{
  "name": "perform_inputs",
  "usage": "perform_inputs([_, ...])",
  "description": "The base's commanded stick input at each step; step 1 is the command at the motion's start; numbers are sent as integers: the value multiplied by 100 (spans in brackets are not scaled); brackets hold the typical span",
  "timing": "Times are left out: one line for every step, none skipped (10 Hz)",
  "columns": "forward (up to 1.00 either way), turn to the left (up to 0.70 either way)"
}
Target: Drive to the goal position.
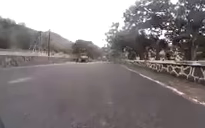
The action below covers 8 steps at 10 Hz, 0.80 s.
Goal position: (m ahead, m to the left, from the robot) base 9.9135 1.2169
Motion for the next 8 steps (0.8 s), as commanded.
perform_inputs([70, 0])
perform_inputs([70, 0])
perform_inputs([70, 0])
perform_inputs([70, 23])
perform_inputs([70, 12])
perform_inputs([70, 1])
perform_inputs([70, 0])
perform_inputs([70, 0])
